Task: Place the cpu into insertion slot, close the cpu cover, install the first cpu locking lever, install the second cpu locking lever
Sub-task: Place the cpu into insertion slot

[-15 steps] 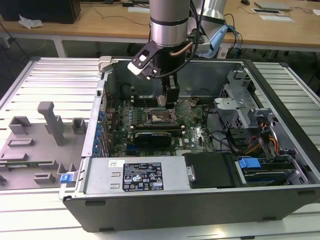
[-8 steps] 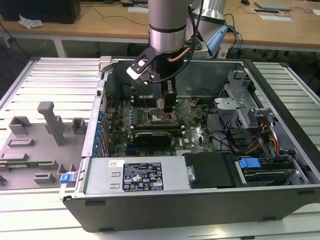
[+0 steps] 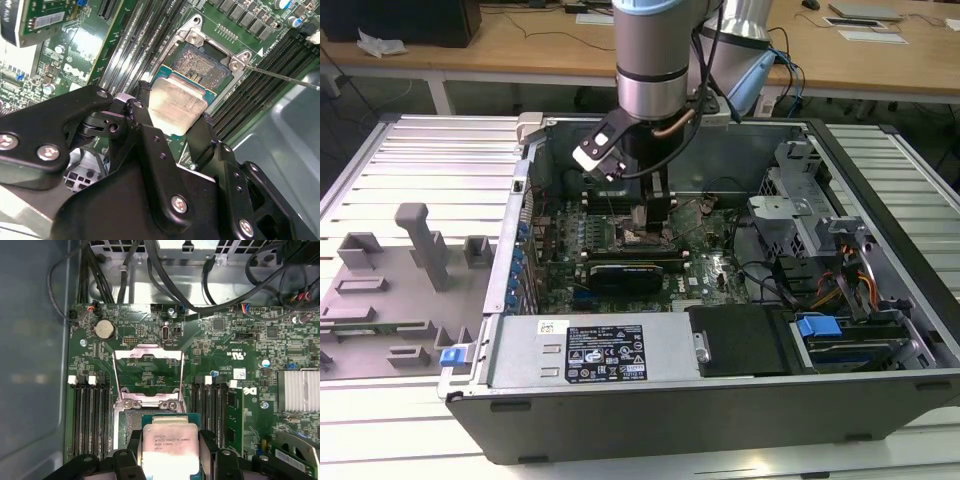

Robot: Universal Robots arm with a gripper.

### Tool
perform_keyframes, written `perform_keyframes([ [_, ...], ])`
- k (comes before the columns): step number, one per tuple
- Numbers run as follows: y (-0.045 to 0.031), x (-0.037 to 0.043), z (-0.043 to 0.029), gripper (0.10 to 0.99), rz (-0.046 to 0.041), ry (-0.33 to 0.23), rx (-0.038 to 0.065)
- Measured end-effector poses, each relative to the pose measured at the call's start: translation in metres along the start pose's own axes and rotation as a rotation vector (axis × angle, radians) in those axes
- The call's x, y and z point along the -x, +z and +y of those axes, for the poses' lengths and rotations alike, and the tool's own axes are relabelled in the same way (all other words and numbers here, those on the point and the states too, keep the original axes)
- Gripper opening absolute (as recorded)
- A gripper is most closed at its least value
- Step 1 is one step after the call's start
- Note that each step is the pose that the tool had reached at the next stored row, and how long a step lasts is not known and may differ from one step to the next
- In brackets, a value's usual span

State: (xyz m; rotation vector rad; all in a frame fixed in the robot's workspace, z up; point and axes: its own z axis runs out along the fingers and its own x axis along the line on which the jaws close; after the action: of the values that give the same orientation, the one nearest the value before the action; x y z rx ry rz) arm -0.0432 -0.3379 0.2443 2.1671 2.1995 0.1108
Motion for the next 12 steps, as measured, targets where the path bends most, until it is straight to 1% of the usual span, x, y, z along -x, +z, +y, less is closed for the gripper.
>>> perform_keyframes([
  [2, 0.0018, -0.0009, -0.0004, 0.541, -0.0014, 0.000, 0.000],
  [5, 0.0019, -0.0010, -0.0006, 0.541, -0.0014, 0.000, 0.000],
  [6, 0.0028, -0.0011, -0.0007, 0.541, -0.0062, 0.000, 0.000],
  [7, 0.0048, -0.0018, -0.0012, 0.541, -0.0134, -0.001, 0.002],
  [8, 0.0071, -0.0047, -0.0022, 0.541, -0.0198, -0.002, 0.002],
  [10, 0.0099, -0.0106, -0.0033, 0.541, -0.0284, -0.003, 0.004],
  [12, 0.0114, -0.0137, -0.0041, 0.541, -0.0361, -0.003, 0.005],
])
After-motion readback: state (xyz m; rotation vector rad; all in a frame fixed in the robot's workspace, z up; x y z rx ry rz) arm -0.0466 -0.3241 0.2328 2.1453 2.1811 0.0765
